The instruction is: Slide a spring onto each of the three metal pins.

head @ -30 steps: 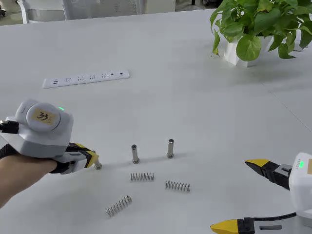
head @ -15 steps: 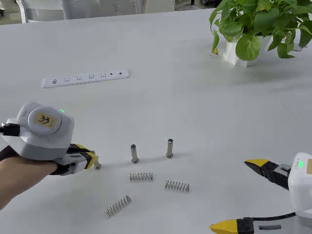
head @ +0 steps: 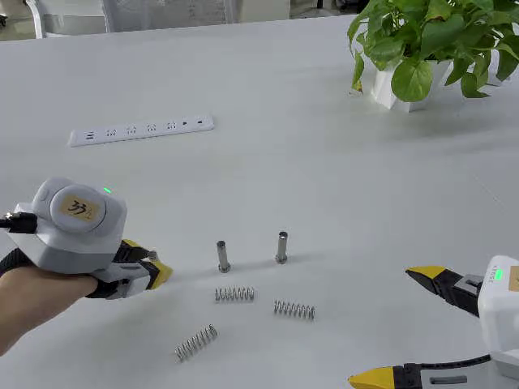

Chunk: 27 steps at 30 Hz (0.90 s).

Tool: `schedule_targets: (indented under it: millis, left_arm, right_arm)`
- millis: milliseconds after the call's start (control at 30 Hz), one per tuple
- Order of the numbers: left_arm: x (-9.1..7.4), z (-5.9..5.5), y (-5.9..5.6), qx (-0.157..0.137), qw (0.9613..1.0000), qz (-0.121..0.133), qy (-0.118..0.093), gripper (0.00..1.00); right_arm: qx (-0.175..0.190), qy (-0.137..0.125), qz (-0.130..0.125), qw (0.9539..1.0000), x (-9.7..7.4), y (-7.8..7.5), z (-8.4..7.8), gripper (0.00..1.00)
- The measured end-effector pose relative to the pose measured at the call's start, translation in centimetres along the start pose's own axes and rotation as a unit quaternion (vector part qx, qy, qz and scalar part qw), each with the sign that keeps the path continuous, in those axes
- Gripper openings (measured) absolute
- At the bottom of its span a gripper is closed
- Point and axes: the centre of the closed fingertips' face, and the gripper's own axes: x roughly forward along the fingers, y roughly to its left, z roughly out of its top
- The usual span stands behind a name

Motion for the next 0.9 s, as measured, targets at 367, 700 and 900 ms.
schedule_targets:
  millis: [367,700,900]
  left_arm:
    - [-0.1,0.0,-0.3,-0.013,0.9996,-0.005,-0.023,0.59]
    - [-0.3,0.3,-1.1,-0.026,0.998,-0.022,-0.053,0.92]
    - [-0.5,0.1,-1.6,-0.029,0.9972,-0.032,-0.06,0.99]
  right_arm:
    - [-0.001,0.001,0.001,1.0,0.1,0.1,0.0,0.96]
    - [-0.001,0.001,0.003,1.0,0.1,0.0,0.0,0.96]
    - [-0.003,0.001,0.004,1.0,0.2,0.0,0.1,0.97]
